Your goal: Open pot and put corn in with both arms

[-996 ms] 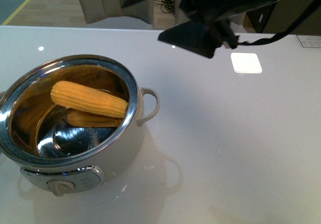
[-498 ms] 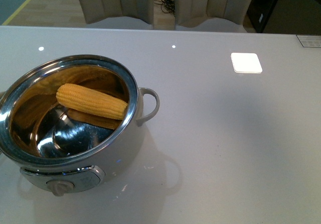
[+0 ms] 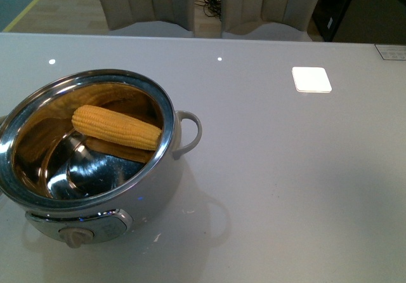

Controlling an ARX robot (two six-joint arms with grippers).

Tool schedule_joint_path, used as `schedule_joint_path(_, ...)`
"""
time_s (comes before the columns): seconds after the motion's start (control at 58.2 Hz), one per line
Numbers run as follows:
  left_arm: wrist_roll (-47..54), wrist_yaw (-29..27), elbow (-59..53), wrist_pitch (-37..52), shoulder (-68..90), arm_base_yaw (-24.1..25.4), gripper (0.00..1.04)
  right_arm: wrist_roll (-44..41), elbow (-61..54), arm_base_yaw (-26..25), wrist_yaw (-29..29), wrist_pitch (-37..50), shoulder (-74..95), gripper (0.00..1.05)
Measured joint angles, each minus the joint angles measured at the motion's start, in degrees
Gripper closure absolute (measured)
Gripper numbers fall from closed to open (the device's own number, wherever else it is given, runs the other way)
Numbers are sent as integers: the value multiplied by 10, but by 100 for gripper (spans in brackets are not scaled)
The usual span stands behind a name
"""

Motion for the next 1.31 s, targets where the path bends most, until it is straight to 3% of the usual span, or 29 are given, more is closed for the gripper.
schedule_joint_path(0.189, 0, 0, 0, 0, 0, 0, 7, -62, -19, -59, -61, -91, -74, 9)
schedule_joint_path(0.635, 0, 0, 0, 0, 0, 0, 7, -65, -24, -52, -59, -88, -91, 10)
schedule_joint_path(0.721, 0, 0, 0, 0, 0, 0, 7, -50, -104, -21, 42, 93, -147, 23)
schedule_joint_path(0.824, 0, 0, 0, 0, 0, 0, 7, -42, -158, 9, 98, 228, -195, 40)
schedule_joint_path(1.013, 0, 0, 0, 0, 0, 0, 7, -41, -182, 45, 132, 229, -231, 72)
schedule_joint_path(1.082, 0, 0, 0, 0, 0, 0, 7, -39, -188, 85, 188, 221, -245, 84)
schedule_joint_path(1.185, 0, 0, 0, 0, 0, 0, 7, -39, -192, 117, 200, 214, -262, 102)
schedule_joint_path(1.305, 0, 0, 0, 0, 0, 0, 7, -37, -202, 120, 206, 204, -278, 103)
